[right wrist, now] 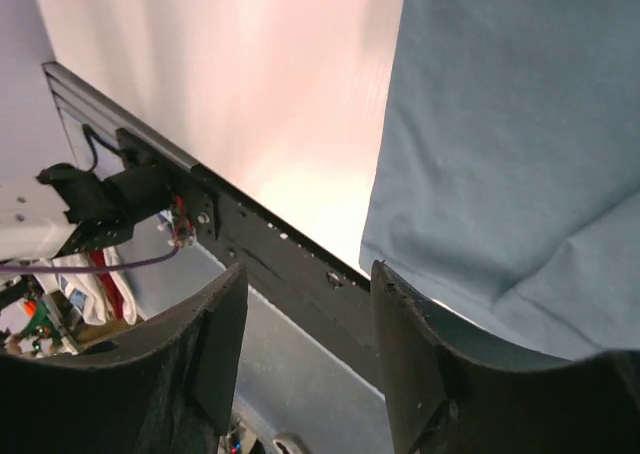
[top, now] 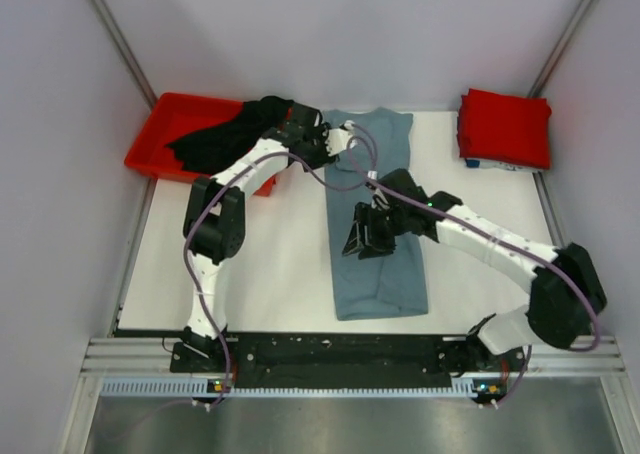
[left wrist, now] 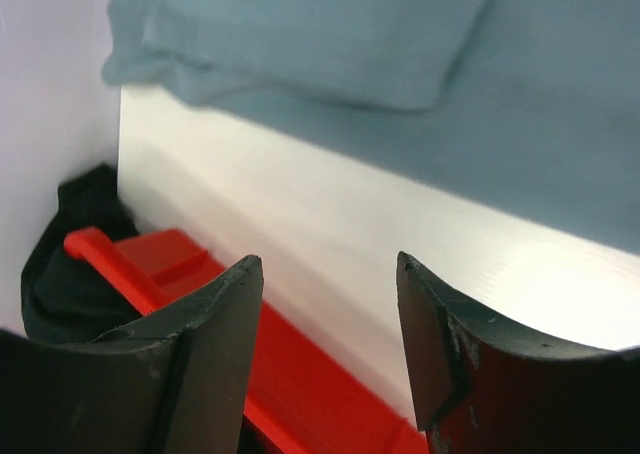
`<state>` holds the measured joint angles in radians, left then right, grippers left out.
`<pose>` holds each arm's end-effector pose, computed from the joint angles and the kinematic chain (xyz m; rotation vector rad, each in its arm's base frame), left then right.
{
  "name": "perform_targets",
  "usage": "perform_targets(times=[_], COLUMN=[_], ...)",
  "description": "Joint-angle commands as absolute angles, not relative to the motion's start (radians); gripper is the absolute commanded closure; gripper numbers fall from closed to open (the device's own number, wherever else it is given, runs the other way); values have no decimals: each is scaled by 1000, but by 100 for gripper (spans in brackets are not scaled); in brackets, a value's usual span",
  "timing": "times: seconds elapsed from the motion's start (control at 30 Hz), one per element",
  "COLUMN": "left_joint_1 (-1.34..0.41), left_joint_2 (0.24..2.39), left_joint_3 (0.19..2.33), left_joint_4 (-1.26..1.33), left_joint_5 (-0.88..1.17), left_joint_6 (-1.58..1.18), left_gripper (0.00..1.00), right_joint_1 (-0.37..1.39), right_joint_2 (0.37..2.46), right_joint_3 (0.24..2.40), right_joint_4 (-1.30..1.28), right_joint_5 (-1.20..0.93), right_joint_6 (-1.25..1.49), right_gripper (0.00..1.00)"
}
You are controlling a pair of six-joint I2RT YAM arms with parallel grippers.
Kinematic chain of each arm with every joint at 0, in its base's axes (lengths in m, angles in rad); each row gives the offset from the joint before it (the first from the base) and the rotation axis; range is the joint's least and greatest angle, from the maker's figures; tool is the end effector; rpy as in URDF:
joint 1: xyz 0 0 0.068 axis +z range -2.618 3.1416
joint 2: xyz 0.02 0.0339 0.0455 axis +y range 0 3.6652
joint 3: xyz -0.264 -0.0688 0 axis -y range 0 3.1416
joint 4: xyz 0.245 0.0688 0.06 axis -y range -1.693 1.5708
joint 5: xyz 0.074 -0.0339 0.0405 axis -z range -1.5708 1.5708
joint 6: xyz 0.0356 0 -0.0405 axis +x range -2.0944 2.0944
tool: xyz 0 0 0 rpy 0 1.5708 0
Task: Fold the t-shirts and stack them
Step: Rotate the tshirt 90 degrees, then grab the bottom of the folded rectangular tshirt with both arms
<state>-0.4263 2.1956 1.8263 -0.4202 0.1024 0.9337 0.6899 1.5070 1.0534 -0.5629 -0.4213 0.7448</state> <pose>0.4552 -0.2107 0.2175 1.5214 1.8023 0.1268 0.2266 0.2058 0.2330 -0.0944 2.8347 0.9856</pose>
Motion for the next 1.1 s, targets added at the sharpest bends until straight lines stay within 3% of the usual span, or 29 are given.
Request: perform_targets(times=[0.0,0.13,0.2,0.37,0.5,0.67,1.07], left_joint_1=[-454,-486,-546,-820,-968,-1045,-1077], left_joint_2=[2040,1948,1901,1766,1742,1854,1989], left_joint_3=[1789,1746,1686,1458,1358,1399,1483], left_joint_4=[-602,-842,-903,-862,-730,-681,-689], left_joint_5=[418,656,672,647,627,598,532], left_joint_6=[917,1009,1029,1045,993,954,970], left_gripper=[40,42,43,43,40,37,44], right_joint_1=[594,384,286,114,109,109,109], right_joint_2=[1307,1114,1043,1041,1112,1167,1170], right_joint_3=[961,766,688,565,540,496,448], right_joint_4=[-659,-675,-673,-634,-560,-485,-443], right_joint_5=[-362,-333,-328,-360,-371,-383,-393], right_joint_6=[718,710,683,614,618,632,650], right_gripper=[48,46,39,38,38,39,40])
